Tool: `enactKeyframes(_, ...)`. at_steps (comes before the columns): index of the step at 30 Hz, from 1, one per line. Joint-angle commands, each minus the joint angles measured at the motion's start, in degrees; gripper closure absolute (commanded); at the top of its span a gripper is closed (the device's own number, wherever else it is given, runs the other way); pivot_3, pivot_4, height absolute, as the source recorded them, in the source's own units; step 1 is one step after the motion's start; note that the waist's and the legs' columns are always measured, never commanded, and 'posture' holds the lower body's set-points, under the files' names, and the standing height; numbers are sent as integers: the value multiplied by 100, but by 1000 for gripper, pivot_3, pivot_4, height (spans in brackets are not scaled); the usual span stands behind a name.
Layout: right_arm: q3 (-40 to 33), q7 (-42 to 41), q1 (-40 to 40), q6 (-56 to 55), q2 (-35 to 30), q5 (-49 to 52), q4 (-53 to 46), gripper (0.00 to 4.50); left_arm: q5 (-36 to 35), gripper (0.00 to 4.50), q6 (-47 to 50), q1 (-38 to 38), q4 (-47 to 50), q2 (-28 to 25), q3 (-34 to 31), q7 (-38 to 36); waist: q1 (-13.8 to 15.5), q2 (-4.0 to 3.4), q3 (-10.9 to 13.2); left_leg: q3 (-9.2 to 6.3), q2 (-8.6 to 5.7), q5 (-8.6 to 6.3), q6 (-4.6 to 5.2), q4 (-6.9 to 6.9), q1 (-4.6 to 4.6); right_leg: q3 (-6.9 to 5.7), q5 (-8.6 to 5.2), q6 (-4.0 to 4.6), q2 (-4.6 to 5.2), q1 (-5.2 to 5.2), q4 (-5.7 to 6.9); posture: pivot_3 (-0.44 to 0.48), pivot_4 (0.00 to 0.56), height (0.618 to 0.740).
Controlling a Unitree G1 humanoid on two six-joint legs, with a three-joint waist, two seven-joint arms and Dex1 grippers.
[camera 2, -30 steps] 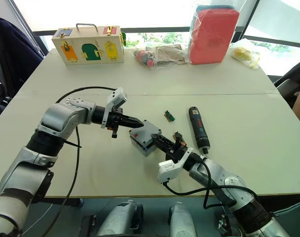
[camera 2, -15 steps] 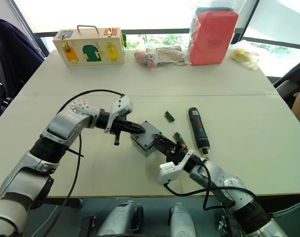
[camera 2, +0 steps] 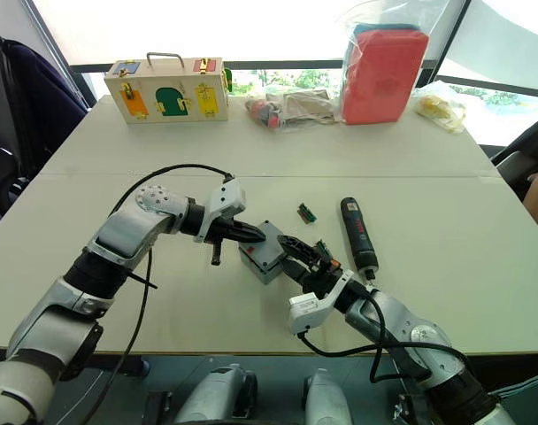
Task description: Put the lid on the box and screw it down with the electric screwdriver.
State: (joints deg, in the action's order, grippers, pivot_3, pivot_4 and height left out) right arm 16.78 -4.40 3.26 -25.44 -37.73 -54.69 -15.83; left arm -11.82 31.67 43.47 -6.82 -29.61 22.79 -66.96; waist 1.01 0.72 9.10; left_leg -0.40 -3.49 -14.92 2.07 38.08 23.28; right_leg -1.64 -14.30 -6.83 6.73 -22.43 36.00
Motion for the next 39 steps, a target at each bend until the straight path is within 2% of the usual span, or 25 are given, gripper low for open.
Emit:
enactKeyframes(1, -285, -117, 29, -255, -154, 415, -595, 1047, 556, 4500, -35, -396, -408, -66, 597, 6, -1, 0, 0, 0, 0, 0, 1, 0, 0, 0, 0, 0, 1, 0, 0, 0, 150, 740)
enactKeyframes(12, -517, -271, -16, -518, -237, 744, -648, 1047, 913, 4500, -389, -480, -683, -54, 693, 112, -3, 0, 0, 0, 0, -2, 3, 0, 0, 0, -1, -1, 2, 0, -2, 0, 150, 740)
enactKeyframes(15, -506, -664, 18, -423, -260, 1092, -694, 1047, 992, 4500, -446, -527, -685, -6, 733, 193, -3, -1, -3, 0, -1, -2, 3, 0, 0, 0, -1, -1, 2, 0, -2, 0, 150, 740)
enactKeyframes(20, -362, -1763, 77, -129, -391, 1819, -995, 1047, 1091, 4500, -440, -630, -518, 45, 799, 258, -25, 0, -65, -1, 3, -6, 10, 0, -14, 0, -2, -2, 2, 16, -5, 0, 150, 740)
enactKeyframes(22, -347, -2010, 88, -77, -416, 1917, -1060, 1047, 1129, 4500, -434, -660, -481, 69, 798, 260, -23, 5, -86, -2, 4, -14, 17, -4, -49, -1, -18, 3, 2, 30, -9, 0, 150, 740)
enactKeyframes(25, -339, -2372, 22, 26, -481, 2084, -1168, 1047, 1234, 4500, -511, -705, -468, 87, 847, 270, -26, 7, -101, -15, 9, -50, 23, -14, -129, -13, -56, 31, 4, 111, -34, 0, 150, 740)
enactKeyframes(29, -381, -2698, -65, 189, -480, 2306, -1256, 1047, 1319, 4500, -607, -737, -469, 122, 849, 265, -21, 7, -110, -15, 9, -62, 16, -14, -141, -10, -67, 26, 6, 123, -37, 0, 150, 740)
enactKeyframes(33, -453, -2712, -237, 228, -461, 2309, -1217, 1047, 1261, 4500, -931, -724, -536, 211, 655, 279, -14, 4, -120, -16, 10, -63, 14, -14, -140, -6, -66, 26, 10, 123, -38, 0, 150, 740)
enactKeyframes(39, -522, -2551, -427, 262, -346, 2305, -1082, 1047, 679, 4500, -1326, -545, -373, 430, -30, 123, -16, 4, -116, -20, 10, -66, 10, -14, -117, -6, -66, 26, 16, 110, -56, 0, 150, 740)
